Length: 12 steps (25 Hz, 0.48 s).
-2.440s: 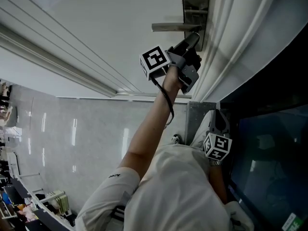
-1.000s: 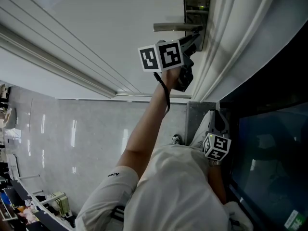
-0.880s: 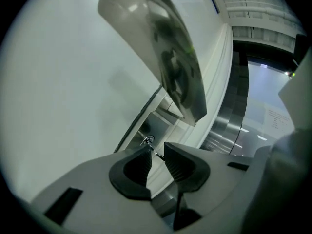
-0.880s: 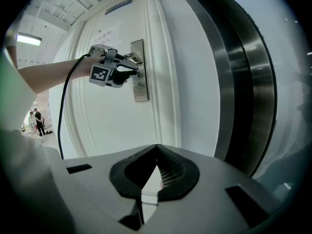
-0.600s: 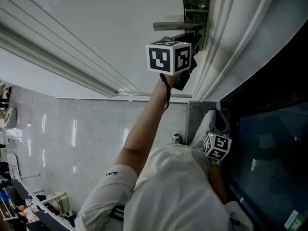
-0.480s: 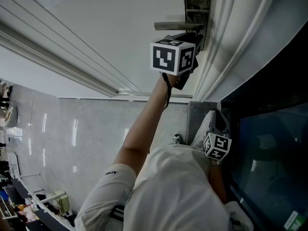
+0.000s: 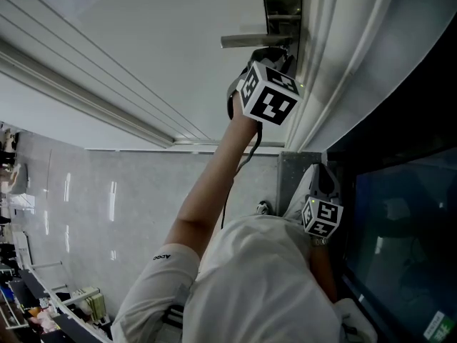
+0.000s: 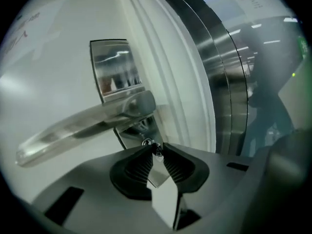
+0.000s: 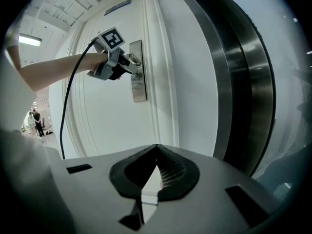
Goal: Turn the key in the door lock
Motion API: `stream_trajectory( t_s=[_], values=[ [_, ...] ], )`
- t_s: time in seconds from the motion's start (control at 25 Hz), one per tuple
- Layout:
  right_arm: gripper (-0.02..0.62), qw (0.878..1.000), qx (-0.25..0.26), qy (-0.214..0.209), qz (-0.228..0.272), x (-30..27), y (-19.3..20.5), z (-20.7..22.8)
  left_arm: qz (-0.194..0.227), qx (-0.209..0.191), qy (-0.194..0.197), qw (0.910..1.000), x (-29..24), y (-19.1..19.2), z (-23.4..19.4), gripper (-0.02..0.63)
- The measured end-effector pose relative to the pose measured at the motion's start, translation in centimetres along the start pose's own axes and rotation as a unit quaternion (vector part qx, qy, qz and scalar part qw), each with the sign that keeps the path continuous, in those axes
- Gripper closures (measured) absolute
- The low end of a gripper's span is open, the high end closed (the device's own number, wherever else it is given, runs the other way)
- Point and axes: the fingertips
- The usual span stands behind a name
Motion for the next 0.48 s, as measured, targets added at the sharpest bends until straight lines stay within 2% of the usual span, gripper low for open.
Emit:
stream_trajectory(
  t_s=[0.08, 0.16, 0.32, 0.48],
  values=[
    [0.594, 1.0, -0.001, 0.0, -0.001, 0.08, 0.16, 0.16, -0.004, -0.028, -0.016, 0.9995, 0.03, 0.06, 0.1, 0.529],
    [0.594, 1.0, -0.001, 0.0, -0.002, 0.1, 0.26, 0.2, -0.005, -0.035, -0.019, 0.9992, 0.0, 0.11, 0.12, 0.531],
    [0.594, 1.0, -0.002, -0.002, -0.004, 0.18, 0.49, 0.18, 0.005, 0.022, 0.005, 0.9997, 0.13, 0.22, 0.12, 0.531],
    [0.594, 1.0, -0.005, 0.001, -0.008, 0.4, 0.94, 0.6, 0.009, 0.083, 0.054, 0.9951, 0.83, 0.05, 0.48, 0.529]
  ],
)
Point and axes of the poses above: the fingertips, and each gripper's own axes: x backward along the fingers, z to its right, y out of its underside, and after that the axes turned 14 degrees about x, right-handed
